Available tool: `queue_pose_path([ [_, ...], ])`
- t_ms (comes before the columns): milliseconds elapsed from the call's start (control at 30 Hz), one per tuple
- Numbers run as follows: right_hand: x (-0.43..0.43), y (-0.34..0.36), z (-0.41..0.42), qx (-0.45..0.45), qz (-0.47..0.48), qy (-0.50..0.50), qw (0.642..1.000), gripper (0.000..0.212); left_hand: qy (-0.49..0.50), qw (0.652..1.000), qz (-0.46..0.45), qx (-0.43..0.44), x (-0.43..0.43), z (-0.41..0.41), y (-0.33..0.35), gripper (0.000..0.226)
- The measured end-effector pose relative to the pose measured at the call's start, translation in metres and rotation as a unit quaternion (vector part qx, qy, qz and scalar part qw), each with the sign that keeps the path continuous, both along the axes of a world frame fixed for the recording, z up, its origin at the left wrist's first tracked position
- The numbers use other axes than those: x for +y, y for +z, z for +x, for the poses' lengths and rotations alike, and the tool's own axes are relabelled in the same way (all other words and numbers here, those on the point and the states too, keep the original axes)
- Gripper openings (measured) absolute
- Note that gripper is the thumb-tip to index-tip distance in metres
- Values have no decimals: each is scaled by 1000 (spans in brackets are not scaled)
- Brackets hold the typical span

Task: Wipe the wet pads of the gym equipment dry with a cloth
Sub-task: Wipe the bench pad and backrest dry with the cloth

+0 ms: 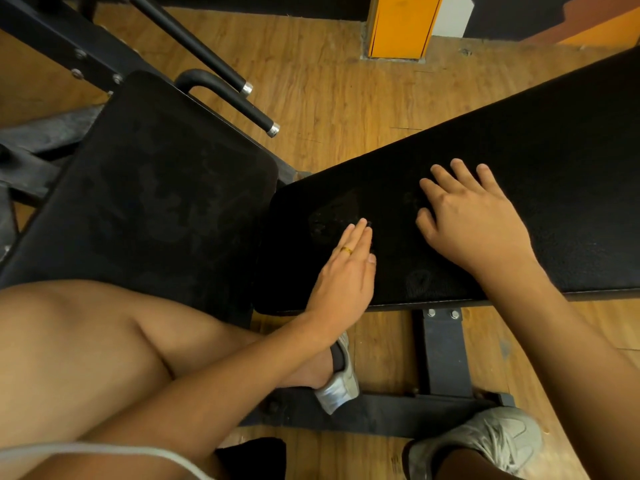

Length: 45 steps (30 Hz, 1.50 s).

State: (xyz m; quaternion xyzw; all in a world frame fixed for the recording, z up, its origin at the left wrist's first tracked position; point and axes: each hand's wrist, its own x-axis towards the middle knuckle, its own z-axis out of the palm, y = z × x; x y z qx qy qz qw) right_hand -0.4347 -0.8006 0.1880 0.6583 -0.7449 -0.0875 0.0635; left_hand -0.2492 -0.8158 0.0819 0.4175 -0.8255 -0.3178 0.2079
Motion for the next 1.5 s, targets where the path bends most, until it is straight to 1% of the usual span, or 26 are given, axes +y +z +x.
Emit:
queue_pose_path([
  [100,0,1,0,-2,-2,1,1000,56,12,1000,19,15,18,2,1,51],
  [167,0,0,0,-1,-4,1,1000,56,2,1000,24,11,26,4,1,51],
  [267,1,0,0,-2,-3,2,1000,55,-24,999,23,1,18,7,1,51],
  [401,2,1,1,-2,-4,1,1000,55,0,999,43,5,9,-2,4,52],
  [467,1,1,1,-4,-3,-2,1000,55,16,999,51,-1,-6,-12,6,52],
  [668,1,2,1,-9,-2,-3,1000,55,68,994,86,-27,-93,-62,16,50],
  [768,0,3,2,-12,-5,-4,1000,54,86,993,80,-30,-106,-75,19,49],
  [868,0,1,2,-10,-11,-5,1000,53,71,994,77,-18,-83,-64,19,50],
  [1002,-1,-1,0,-3,-11,-2,1000,53,72,996,49,7,-10,-33,15,51],
  [1102,-2,-3,-1,0,-9,0,1000,53,75,995,63,5,26,-16,13,51],
  [1269,-2,-3,-1,1,-8,1,1000,54,36,998,51,-30,11,-20,16,52],
  [1369,-2,-3,-1,2,-11,5,1000,53,48,996,62,-40,-3,-28,21,52],
  [1436,-2,-2,-1,3,-7,4,1000,53,58,995,72,-42,4,-31,26,53],
  [1502,-2,-2,-1,6,-2,7,1000,53,34,996,77,-23,29,-34,35,54],
])
